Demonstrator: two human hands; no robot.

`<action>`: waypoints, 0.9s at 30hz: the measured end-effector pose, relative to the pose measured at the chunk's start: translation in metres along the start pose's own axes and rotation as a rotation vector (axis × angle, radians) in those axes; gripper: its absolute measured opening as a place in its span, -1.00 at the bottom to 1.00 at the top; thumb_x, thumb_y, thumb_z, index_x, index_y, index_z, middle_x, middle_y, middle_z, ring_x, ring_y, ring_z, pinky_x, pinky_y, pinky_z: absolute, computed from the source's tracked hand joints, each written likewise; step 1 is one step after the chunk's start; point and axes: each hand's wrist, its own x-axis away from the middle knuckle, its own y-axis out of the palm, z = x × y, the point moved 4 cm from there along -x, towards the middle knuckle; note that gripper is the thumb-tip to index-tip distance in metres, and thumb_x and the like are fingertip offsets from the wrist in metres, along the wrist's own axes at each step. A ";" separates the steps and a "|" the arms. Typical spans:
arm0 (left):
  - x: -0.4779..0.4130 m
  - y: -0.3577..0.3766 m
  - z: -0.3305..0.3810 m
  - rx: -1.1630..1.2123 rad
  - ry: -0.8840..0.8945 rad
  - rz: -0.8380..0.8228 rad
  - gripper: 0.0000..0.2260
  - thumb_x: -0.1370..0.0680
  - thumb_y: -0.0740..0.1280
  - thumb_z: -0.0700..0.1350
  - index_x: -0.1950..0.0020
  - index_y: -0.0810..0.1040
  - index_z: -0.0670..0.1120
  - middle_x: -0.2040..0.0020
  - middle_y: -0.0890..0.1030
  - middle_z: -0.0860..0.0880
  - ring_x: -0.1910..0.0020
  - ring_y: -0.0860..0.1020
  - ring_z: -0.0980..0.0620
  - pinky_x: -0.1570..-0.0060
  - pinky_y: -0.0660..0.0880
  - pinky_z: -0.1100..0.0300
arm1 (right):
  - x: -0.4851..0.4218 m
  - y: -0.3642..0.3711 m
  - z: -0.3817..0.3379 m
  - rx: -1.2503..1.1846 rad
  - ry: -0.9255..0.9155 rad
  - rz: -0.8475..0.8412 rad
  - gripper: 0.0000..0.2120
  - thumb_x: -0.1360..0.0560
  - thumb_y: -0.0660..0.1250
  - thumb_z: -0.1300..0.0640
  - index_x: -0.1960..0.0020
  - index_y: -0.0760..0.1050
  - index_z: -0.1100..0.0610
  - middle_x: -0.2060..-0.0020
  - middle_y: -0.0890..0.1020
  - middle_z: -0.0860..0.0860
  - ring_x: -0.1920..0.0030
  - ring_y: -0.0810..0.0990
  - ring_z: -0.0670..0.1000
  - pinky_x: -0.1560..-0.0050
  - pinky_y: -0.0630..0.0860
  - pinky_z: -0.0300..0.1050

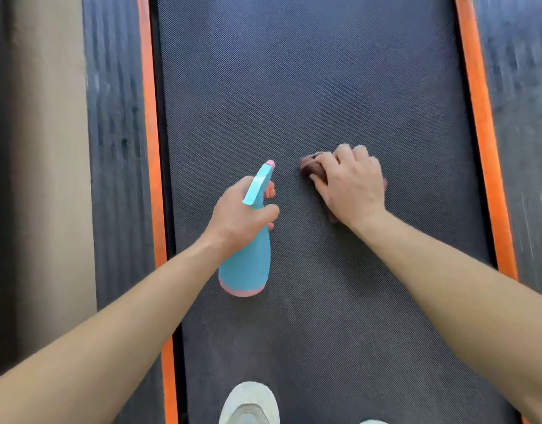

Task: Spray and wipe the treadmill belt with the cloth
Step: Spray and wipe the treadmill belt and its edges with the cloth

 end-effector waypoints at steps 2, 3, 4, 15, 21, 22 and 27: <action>0.004 -0.002 -0.005 0.000 0.020 0.013 -0.66 -0.31 0.40 0.03 -0.04 0.55 0.32 0.01 0.68 0.15 0.14 0.70 -0.05 -0.11 0.61 -0.15 | 0.034 -0.004 -0.010 -0.022 -0.021 0.019 -0.70 -0.57 0.32 -0.14 -0.07 0.54 0.10 0.06 0.55 0.14 0.09 0.50 0.21 0.17 0.42 0.11; 0.007 -0.002 -0.007 0.004 0.036 0.019 -0.67 -0.32 0.41 0.01 -0.05 0.56 0.27 -0.03 0.67 0.18 0.13 0.68 -0.03 -0.11 0.60 -0.09 | 0.057 -0.006 -0.016 -0.052 -0.056 0.011 -0.71 -0.58 0.31 -0.13 -0.05 0.54 0.09 0.08 0.55 0.13 0.10 0.50 0.21 0.18 0.40 0.11; 0.010 -0.002 -0.008 0.008 0.047 0.024 -0.66 -0.32 0.41 -0.01 -0.07 0.56 0.24 -0.07 0.65 0.20 0.14 0.65 0.03 -0.09 0.59 -0.01 | 0.079 -0.007 -0.021 -0.081 -0.110 -0.010 -0.72 -0.59 0.31 -0.13 -0.03 0.55 0.09 0.09 0.55 0.13 0.11 0.50 0.21 0.18 0.39 0.11; 0.021 0.002 -0.017 0.010 0.072 -0.096 -0.50 -0.35 0.40 0.03 -0.30 0.57 0.18 -0.19 0.63 0.28 0.04 0.58 0.29 -0.10 0.45 0.23 | -0.025 -0.001 -0.004 -0.058 -0.025 -0.072 -0.64 -0.54 0.33 -0.16 -0.10 0.53 0.13 0.00 0.57 0.20 0.00 0.54 0.28 0.12 0.49 0.14; 0.012 -0.003 -0.022 0.292 -0.032 -0.112 -0.61 -0.44 0.45 -0.10 -0.26 0.53 0.08 -0.13 0.60 0.03 0.12 0.60 0.02 0.19 0.67 0.16 | 0.040 -0.010 -0.022 -0.027 -0.125 0.008 -0.71 -0.56 0.30 -0.14 -0.05 0.55 0.09 0.07 0.56 0.14 0.08 0.51 0.21 0.20 0.41 0.09; 0.010 -0.005 -0.023 0.314 -0.037 -0.110 -0.65 -0.50 0.45 -0.17 -0.26 0.53 0.04 -0.13 0.59 -0.01 0.16 0.60 0.02 0.25 0.65 0.19 | 0.067 -0.011 -0.031 -0.068 -0.187 0.012 -0.74 -0.56 0.30 -0.12 -0.02 0.55 0.08 0.10 0.56 0.12 0.11 0.51 0.20 0.21 0.39 0.08; 0.016 -0.008 -0.037 0.332 -0.047 -0.130 -0.59 -0.51 0.39 -0.31 -0.32 0.55 -0.02 -0.08 0.60 -0.04 0.12 0.61 0.02 0.29 0.65 0.20 | 0.128 -0.009 -0.048 -0.103 -0.489 -0.085 -0.74 -0.59 0.32 -0.14 -0.06 0.54 0.06 0.08 0.56 0.08 0.13 0.50 0.18 0.20 0.39 0.08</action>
